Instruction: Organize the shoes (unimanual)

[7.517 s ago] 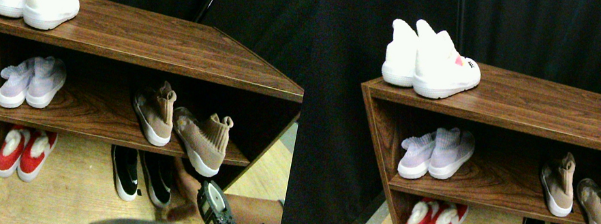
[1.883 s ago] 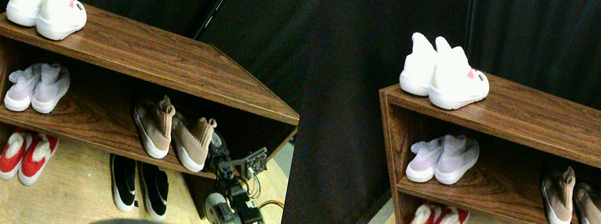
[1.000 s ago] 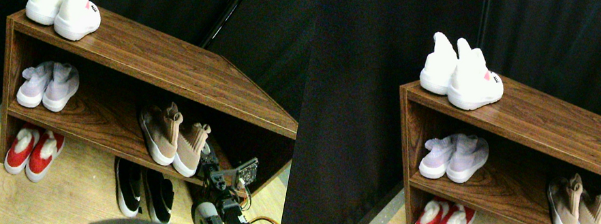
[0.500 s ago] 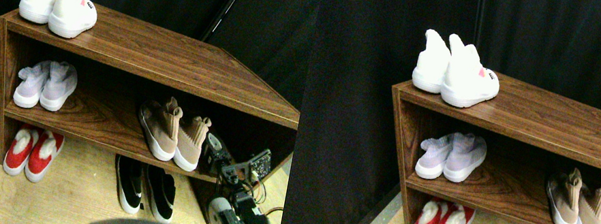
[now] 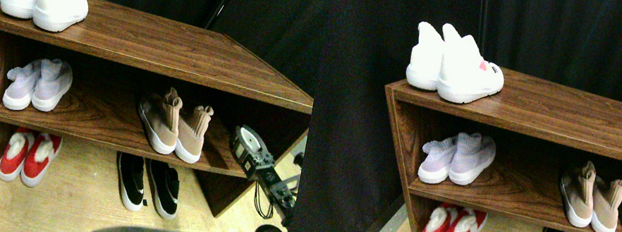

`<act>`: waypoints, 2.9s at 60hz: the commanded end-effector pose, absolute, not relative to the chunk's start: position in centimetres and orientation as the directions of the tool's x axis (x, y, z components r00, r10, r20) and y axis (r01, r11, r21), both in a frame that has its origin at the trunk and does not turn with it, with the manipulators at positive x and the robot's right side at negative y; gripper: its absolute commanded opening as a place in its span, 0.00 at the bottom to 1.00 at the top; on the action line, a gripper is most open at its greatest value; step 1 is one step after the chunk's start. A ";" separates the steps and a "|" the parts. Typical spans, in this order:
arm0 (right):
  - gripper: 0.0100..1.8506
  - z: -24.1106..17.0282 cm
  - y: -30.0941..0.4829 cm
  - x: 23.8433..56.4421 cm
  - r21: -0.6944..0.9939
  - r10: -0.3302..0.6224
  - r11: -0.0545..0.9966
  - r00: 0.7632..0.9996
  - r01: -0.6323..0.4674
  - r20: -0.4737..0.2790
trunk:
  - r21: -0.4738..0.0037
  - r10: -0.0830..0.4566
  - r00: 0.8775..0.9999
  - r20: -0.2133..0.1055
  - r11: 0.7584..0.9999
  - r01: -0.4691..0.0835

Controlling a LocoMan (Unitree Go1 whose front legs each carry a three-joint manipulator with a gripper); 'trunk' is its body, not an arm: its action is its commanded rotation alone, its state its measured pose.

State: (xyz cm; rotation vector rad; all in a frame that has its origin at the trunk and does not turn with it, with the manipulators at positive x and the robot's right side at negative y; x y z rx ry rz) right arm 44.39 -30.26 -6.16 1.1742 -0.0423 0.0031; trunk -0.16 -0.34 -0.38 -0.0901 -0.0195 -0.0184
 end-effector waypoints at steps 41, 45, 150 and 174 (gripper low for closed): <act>0.03 -11.9 -29.0 39.2 0.934 0.075 0.347 0.995 -0.089 0.067 | -0.094 -0.011 0.998 -0.069 0.996 0.005; 0.03 -13.4 -29.0 39.7 0.951 0.076 0.304 0.996 -0.061 0.039 | -0.095 -0.008 0.997 -0.077 0.995 0.000; 0.03 -23.0 -28.0 48.3 0.956 -0.114 0.062 0.953 0.287 -0.279 | -0.114 0.056 0.995 -0.080 0.991 -0.065; 0.03 -22.5 -26.2 48.2 0.954 -0.091 0.074 0.955 0.289 -0.282 | -0.125 0.047 0.996 -0.081 0.991 -0.057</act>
